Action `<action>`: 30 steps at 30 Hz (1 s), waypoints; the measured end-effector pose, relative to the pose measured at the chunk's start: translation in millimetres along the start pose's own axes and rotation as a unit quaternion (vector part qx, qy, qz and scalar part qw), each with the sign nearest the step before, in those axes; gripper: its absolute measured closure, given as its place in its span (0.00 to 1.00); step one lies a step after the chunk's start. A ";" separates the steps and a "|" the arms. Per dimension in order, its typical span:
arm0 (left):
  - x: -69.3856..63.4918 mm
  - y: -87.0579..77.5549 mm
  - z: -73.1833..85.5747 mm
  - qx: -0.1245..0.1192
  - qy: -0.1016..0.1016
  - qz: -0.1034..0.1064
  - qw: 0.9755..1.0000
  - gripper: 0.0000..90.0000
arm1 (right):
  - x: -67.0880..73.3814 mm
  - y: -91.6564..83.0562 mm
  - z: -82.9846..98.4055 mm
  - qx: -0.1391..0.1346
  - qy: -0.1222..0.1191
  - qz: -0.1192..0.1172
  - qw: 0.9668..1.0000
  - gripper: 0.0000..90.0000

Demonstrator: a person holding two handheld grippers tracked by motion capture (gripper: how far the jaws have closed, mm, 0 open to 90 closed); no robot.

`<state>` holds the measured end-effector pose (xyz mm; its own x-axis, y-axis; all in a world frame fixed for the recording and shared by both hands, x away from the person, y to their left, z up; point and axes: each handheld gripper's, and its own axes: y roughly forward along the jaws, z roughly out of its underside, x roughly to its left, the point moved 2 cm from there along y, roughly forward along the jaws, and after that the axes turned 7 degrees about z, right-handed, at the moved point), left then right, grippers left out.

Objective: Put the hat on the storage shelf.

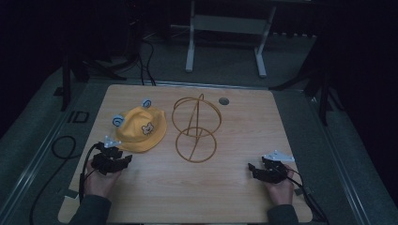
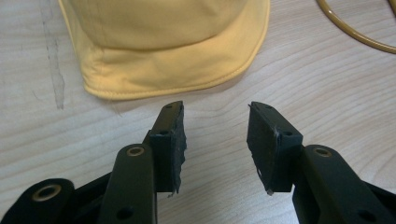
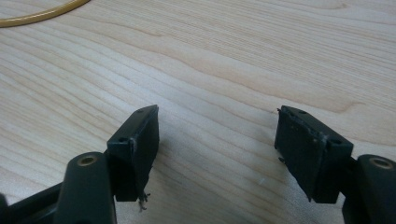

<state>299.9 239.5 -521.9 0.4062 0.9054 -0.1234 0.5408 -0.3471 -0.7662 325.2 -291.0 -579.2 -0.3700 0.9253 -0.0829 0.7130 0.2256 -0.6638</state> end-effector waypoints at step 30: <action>13.6 -36.3 -50.2 0.039 0.066 0.034 0.996 0.61 | 0.7 0.4 -0.3 0.002 -0.001 -0.001 1.000 0.31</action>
<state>322.8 252.1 -464.1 0.5363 0.8385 -0.0967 0.4525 -0.3823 -0.8057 325.4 -290.2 -579.3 -0.3727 0.9242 -0.0829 0.7101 0.2266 -0.6667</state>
